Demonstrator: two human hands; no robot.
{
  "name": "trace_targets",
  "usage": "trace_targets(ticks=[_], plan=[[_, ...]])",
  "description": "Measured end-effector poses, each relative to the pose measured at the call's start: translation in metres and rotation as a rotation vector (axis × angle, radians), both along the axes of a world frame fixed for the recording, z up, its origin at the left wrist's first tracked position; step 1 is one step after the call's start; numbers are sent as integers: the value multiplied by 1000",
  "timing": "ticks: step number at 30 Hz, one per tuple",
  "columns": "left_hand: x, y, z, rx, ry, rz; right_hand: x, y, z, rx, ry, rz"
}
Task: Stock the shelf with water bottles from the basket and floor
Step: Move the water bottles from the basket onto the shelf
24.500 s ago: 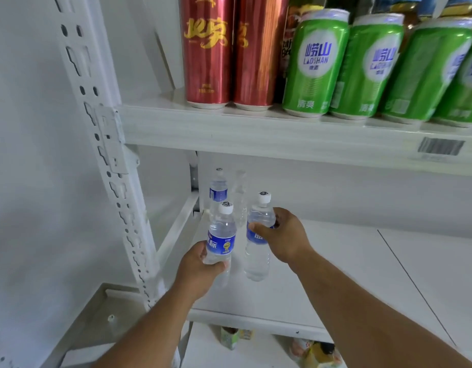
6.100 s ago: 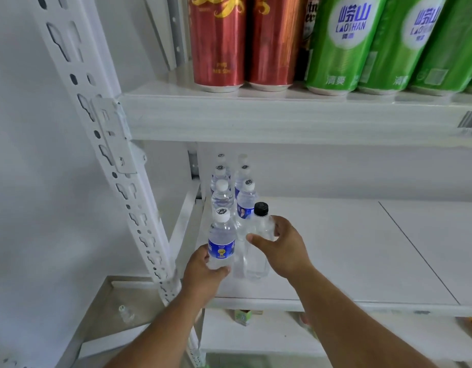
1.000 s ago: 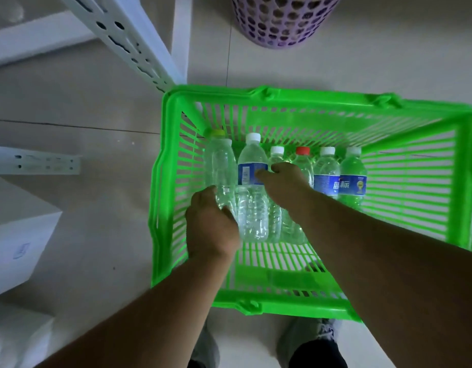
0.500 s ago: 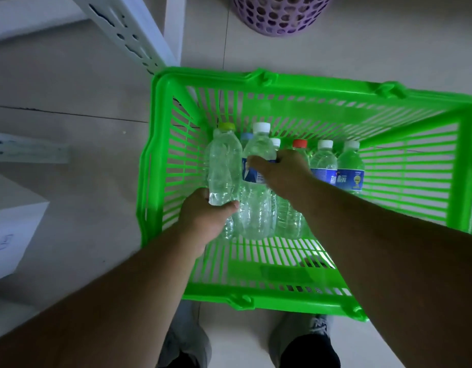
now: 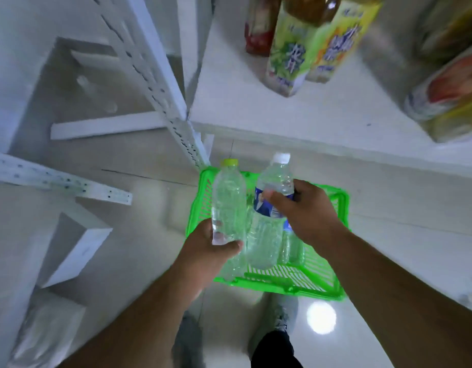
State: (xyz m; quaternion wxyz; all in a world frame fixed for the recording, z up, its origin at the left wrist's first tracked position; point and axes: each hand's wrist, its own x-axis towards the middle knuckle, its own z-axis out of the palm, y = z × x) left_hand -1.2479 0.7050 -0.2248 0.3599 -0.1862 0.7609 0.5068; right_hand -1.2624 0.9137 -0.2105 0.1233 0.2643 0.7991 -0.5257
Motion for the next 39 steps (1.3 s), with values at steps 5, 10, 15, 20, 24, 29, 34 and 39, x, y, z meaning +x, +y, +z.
trace_targets(ticks=[5,10,15,20,24,29,34,39], plan=[[10,-15,151,42,132,-55,27,-8,172,-15,148,-41],[36,-41,307,117,274,-129,68,-33,339,50,282,-91],[74,-66,426,156,395,-187,117,-57,481,110,408,-138],[106,-77,502,185,510,-218,154,-71,561,169,484,-147],[119,-76,540,198,583,-210,172,-73,595,164,528,-140],[127,-64,566,195,652,-163,181,-62,617,176,574,-136],[127,-35,577,192,688,-107,179,-40,622,121,596,-120],[127,2,584,146,710,-71,171,-9,625,92,595,-76]])
